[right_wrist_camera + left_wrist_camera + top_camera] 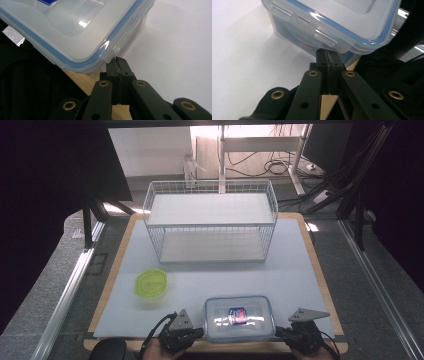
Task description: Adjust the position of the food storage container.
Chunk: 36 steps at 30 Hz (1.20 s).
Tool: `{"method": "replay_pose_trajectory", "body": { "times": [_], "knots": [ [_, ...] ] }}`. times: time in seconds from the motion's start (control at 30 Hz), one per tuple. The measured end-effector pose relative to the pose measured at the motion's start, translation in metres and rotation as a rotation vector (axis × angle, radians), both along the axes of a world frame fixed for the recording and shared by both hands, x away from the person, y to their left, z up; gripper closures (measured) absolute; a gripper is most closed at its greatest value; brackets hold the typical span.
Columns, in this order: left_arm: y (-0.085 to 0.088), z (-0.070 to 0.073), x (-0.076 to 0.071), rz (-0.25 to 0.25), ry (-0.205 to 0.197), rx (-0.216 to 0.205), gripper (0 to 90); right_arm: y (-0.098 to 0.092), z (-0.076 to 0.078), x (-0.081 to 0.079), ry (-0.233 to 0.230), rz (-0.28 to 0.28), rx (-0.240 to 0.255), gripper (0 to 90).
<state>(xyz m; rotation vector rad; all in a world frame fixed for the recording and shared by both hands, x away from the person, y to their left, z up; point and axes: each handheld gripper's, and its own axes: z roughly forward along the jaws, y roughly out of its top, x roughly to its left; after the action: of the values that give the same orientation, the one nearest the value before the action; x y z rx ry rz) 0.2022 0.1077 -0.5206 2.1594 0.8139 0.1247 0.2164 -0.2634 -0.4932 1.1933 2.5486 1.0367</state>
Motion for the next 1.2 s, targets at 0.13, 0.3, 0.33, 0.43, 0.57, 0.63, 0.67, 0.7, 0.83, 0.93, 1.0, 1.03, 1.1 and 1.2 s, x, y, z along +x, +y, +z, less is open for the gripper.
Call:
{"method": "replay_pose_trajectory", "body": {
  "times": [0.13, 0.3, 0.33, 0.43, 0.57, 0.63, 0.67, 0.7, 0.83, 0.93, 1.0, 1.03, 1.1, 1.2],
  "knots": [
    [0.006, 0.0, 0.012, 0.017, 0.009, 0.013, 90.0, 0.008, 0.001, 0.011, -0.009, 0.006, -0.007, 89.9],
    [0.012, -0.001, 0.034, 0.028, 0.021, 0.04, 90.0, 0.016, -0.003, 0.026, -0.004, 0.017, -0.001, 89.8],
    [0.013, -0.001, 0.038, 0.035, 0.019, 0.042, 89.9, 0.018, -0.003, 0.029, -0.006, 0.018, 0.0, 89.9],
    [0.016, 0.0, 0.047, 0.051, 0.016, 0.049, 89.9, 0.024, -0.002, 0.04, -0.011, 0.021, -0.006, 89.9],
    [0.018, 0.001, 0.059, 0.077, 0.005, 0.063, 89.9, 0.028, -0.001, 0.05, -0.016, 0.022, -0.016, 89.9],
    [0.019, 0.002, 0.065, 0.084, -0.001, 0.07, 90.0, 0.032, 0.0, 0.061, -0.017, 0.027, -0.024, 89.8],
    [0.02, 0.002, 0.068, 0.088, -0.002, 0.073, 90.0, 0.034, 0.001, 0.064, -0.014, 0.028, -0.031, 89.9],
    [0.02, 0.002, 0.071, 0.094, -0.005, 0.075, 90.0, 0.034, 0.001, 0.064, -0.014, 0.028, -0.031, 89.9],
    [0.021, 0.002, 0.079, 0.102, -0.007, 0.077, 90.0, 0.04, 0.004, 0.077, -0.016, 0.038, -0.072, 89.9],
    [0.021, 0.0, 0.079, 0.097, -0.001, 0.074, 90.0, 0.041, 0.002, 0.083, -0.018, 0.023, -0.082, 89.9],
    [0.021, 0.0, 0.078, 0.093, 0.001, 0.074, 89.9, 0.04, -0.001, 0.084, -0.021, 0.014, -0.063, 89.8],
    [0.022, 0.0, 0.078, 0.095, 0.001, 0.068, 89.6, 0.039, -0.002, 0.083, -0.021, 0.011, -0.049, 89.8],
    [0.025, 0.002, 0.076, 0.106, -0.002, 0.058, 87.8, 0.037, -0.001, 0.082, -0.029, 0.019, -0.037, 89.2],
    [0.037, 0.006, 0.073, 0.15, -0.025, 0.061, 89.2, 0.034, 0.002, 0.077, -0.054, 0.018, -0.036, 87.0]
  ]
}}
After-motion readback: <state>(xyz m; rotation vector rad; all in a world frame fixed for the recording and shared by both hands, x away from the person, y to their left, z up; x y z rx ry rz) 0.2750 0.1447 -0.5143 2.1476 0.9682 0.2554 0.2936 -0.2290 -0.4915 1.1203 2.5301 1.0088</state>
